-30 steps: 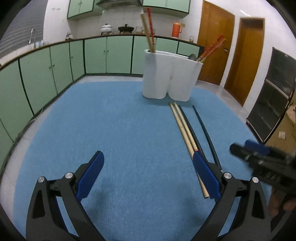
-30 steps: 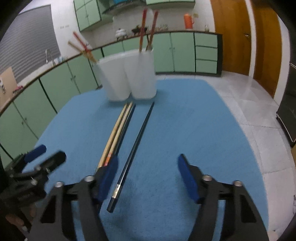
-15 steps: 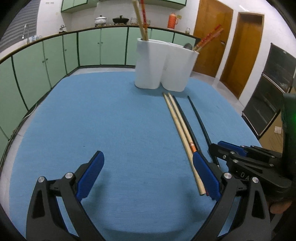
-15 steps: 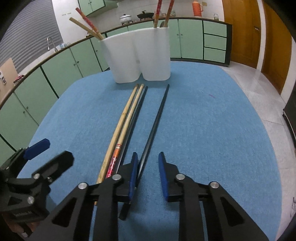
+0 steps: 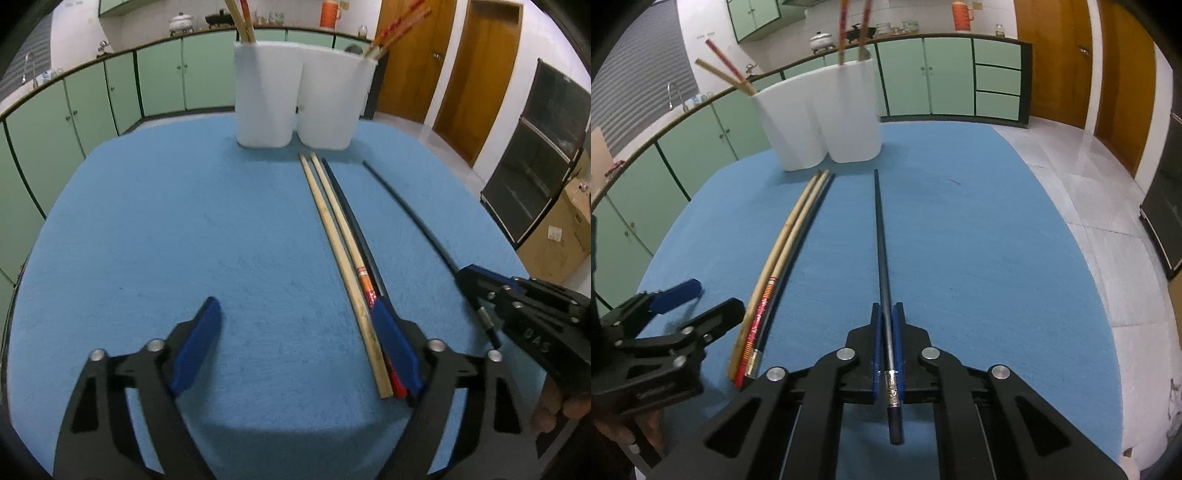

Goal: Organize utensils
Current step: 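Grasp a black chopstick with the right gripper while the left grasps a plain wooden chopstick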

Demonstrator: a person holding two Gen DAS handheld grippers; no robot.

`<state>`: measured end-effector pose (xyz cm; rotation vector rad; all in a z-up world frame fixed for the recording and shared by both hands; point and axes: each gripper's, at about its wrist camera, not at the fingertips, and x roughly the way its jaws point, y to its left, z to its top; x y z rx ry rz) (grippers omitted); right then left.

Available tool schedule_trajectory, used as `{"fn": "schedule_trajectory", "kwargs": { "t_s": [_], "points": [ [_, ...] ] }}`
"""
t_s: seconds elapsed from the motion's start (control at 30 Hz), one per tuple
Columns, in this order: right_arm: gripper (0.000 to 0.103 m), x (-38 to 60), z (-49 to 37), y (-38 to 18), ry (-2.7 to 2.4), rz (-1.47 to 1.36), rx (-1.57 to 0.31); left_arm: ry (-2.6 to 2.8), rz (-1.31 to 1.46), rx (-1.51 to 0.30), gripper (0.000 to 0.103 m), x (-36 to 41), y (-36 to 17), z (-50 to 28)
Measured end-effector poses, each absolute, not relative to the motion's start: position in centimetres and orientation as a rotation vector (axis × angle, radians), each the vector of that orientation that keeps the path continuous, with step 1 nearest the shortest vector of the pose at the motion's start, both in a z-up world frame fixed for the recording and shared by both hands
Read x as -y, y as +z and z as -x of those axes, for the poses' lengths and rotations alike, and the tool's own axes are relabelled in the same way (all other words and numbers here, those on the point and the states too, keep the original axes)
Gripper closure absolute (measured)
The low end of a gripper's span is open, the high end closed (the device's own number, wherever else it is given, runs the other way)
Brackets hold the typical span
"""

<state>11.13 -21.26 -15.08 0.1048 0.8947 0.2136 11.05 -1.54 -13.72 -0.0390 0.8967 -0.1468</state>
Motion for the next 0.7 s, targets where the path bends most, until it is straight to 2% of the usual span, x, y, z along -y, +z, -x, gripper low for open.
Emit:
{"fn": "schedule_trajectory", "kwargs": {
  "t_s": [0.3, 0.43, 0.63, 0.7],
  "points": [
    [0.097, 21.8, -11.2, -15.2, 0.223, -0.127, -0.889, -0.119, -0.006, -0.925, 0.022, 2.6, -13.9, -11.7],
    [0.097, 22.0, -11.1, -15.2, 0.227, -0.137, -0.887, -0.090, -0.026, -0.929, 0.030, 2.8, -13.8, -11.9],
    [0.097, 21.9, -10.9, -15.1, 0.225, -0.134, -0.885, -0.048, -0.025, -0.928, 0.062, 1.9, -13.5, -11.8],
    [0.097, 21.9, -10.9, -15.1, 0.222, -0.131, -0.885, -0.040, -0.025, -0.933, 0.078, 1.5, -13.4, -11.7]
  ]
}}
